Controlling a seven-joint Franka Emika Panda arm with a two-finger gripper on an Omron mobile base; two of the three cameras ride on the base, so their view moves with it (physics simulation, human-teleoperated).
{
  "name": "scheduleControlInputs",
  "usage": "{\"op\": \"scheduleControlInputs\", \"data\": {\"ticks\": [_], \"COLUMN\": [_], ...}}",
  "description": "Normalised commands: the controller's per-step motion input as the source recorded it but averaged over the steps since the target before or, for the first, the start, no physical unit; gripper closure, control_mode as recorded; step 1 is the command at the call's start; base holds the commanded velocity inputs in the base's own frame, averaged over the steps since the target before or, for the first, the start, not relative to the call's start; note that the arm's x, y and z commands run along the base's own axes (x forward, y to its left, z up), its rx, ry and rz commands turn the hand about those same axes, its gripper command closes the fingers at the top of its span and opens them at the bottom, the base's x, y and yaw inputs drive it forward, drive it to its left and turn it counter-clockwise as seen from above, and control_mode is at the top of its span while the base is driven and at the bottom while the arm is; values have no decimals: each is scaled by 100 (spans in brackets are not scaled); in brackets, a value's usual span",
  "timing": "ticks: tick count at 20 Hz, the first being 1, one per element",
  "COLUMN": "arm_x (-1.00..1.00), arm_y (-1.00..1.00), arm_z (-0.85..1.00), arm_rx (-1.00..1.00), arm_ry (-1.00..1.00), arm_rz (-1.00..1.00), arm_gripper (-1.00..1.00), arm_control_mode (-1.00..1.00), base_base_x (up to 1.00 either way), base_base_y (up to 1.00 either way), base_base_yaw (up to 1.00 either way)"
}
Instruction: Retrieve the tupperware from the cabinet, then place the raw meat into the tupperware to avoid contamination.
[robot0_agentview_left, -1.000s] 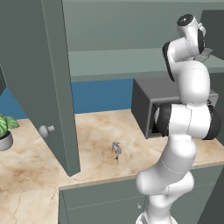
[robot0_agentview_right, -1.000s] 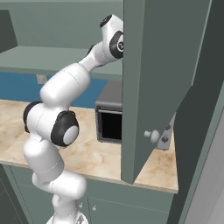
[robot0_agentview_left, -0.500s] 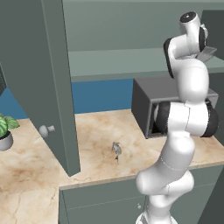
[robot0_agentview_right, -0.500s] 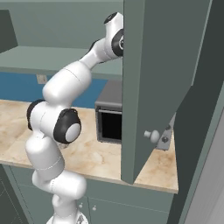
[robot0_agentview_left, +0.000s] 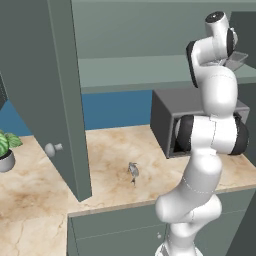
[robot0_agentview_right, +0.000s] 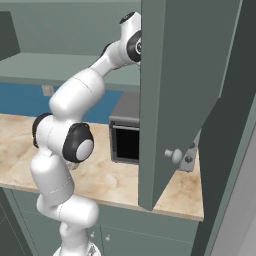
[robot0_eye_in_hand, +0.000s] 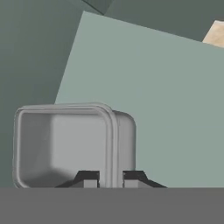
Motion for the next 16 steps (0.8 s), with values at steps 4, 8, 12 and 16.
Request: {"op": "scheduleControlInputs", "data": {"ticks": [4,8,12,16], "arm_x": [0,0,-6,-12], "arm_y": [27,21,26,28], "arm_z": [0,-3,0,5], "arm_rx": [0,-5,-5,-5], "arm_ry": [0,-9,-8,-9], "arm_rz": [-4,-3,-3,-3], "arm_gripper": [100,100,100,100], "arm_control_mode": [-100,-100,-100,-100], "base_base_x": [0,0,0,0], "base_base_y": [0,0,0,0], "base_base_yaw": [0,0,0,0]}}
